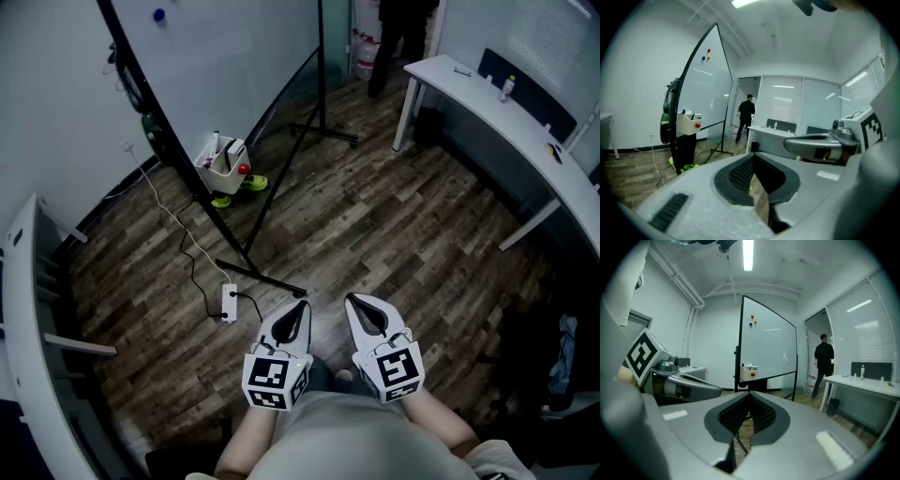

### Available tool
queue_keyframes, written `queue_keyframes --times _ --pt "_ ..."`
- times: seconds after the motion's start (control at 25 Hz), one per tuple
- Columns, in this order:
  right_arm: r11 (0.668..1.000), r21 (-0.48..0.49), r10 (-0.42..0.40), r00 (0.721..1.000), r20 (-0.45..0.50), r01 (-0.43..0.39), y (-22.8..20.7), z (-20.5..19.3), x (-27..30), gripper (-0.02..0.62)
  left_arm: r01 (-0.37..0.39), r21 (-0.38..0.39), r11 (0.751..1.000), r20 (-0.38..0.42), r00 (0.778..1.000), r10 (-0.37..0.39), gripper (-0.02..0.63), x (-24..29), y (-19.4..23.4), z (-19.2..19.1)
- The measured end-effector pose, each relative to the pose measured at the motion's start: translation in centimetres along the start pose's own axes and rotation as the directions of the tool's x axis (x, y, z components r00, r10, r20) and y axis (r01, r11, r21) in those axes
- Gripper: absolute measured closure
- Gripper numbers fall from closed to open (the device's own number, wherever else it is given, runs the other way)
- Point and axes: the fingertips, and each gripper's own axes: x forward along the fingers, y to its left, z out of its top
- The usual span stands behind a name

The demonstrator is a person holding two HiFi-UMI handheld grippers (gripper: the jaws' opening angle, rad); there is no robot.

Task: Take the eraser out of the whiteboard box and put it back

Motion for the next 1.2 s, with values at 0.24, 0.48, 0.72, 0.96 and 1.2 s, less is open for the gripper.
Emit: queue_keyframes --times 0.24,0.48,0.72,0.96,1.2 --pt "0.999 -0.008 -0.032 0.999 0.017 0.032 -1.1 -0.7 -4.5 0.591 0.037 0.020 0.999 -0.001 0.999 -0.037 0.604 -1.4 -4.6 -1.1" --pt "0.999 -0.014 -0.042 0.998 0.041 0.043 -1.3 -0.8 -6.8 0.591 0.059 0.054 0.997 0.021 0.998 -0.060 0.606 -1.7 -7.4 -0.7" --pt "1.000 -0.011 -0.018 0.999 0.051 0.019 -1.3 -1.1 -7.7 0.589 0.053 0.043 0.998 0.039 0.998 -0.055 0.604 -1.9 -8.3 -0.7" --pt "1.000 0.006 -0.011 0.998 0.061 0.010 -1.5 -0.9 -7.8 0.589 0.047 0.032 0.998 0.029 0.998 -0.048 0.604 -1.6 -8.4 -1.0" --pt "1.000 0.010 0.001 0.999 0.051 -0.001 -2.2 -0.8 -5.9 0.589 0.038 0.011 0.999 0.026 0.999 -0.038 0.604 -0.1 -7.0 -0.6"
